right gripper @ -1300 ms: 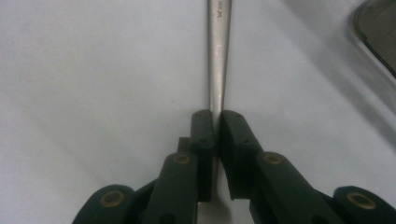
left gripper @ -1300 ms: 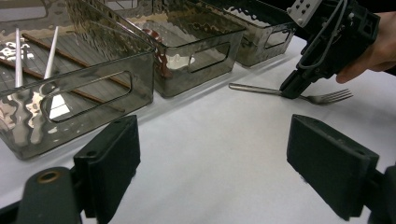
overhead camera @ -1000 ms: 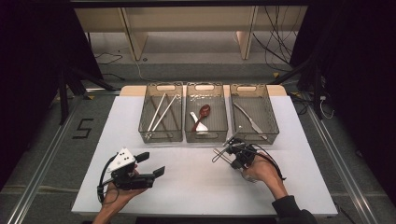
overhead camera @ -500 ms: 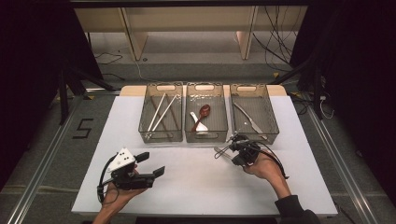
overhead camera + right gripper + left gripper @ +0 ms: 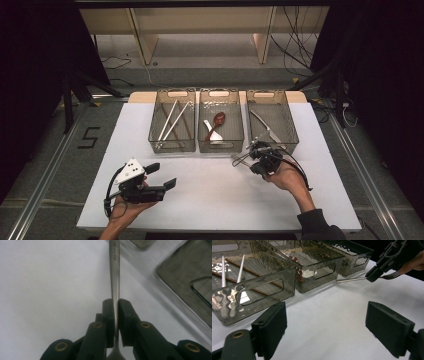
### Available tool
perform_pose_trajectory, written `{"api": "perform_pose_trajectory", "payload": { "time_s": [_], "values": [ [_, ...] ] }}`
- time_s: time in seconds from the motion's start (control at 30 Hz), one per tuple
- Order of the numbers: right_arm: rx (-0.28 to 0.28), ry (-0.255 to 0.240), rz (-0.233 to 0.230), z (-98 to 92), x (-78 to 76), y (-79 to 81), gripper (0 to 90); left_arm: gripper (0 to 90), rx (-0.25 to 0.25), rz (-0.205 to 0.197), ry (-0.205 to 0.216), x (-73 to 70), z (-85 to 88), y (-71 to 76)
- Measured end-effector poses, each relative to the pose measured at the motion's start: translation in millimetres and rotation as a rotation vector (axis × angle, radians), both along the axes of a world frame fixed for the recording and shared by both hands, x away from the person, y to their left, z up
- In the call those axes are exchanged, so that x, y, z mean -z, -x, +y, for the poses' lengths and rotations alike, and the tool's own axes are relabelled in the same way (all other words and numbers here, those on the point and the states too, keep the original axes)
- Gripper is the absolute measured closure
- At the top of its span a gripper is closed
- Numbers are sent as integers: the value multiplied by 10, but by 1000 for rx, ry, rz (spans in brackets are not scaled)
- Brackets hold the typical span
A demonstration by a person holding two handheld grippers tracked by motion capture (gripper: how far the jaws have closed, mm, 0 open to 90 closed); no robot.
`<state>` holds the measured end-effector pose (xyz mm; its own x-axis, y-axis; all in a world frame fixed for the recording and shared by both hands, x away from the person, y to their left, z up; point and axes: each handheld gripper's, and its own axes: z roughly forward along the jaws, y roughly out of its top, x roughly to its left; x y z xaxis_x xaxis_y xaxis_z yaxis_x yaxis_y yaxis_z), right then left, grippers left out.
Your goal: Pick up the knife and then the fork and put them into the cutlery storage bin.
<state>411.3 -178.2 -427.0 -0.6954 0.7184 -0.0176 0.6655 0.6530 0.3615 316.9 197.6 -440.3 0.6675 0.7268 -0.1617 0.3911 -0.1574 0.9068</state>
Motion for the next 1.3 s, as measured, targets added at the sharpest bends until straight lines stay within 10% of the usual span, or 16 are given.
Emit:
{"api": "perform_pose_trajectory", "payload": {
  "time_s": [0.63,1.3],
  "values": [
    [43,-98,-145,-274,-620,-1,846,169,-1,3,0,6,-3,-5],
    [217,-100,-210,-617,-858,-664,846,169,1,1,0,5,4,-6]
  ]
}}
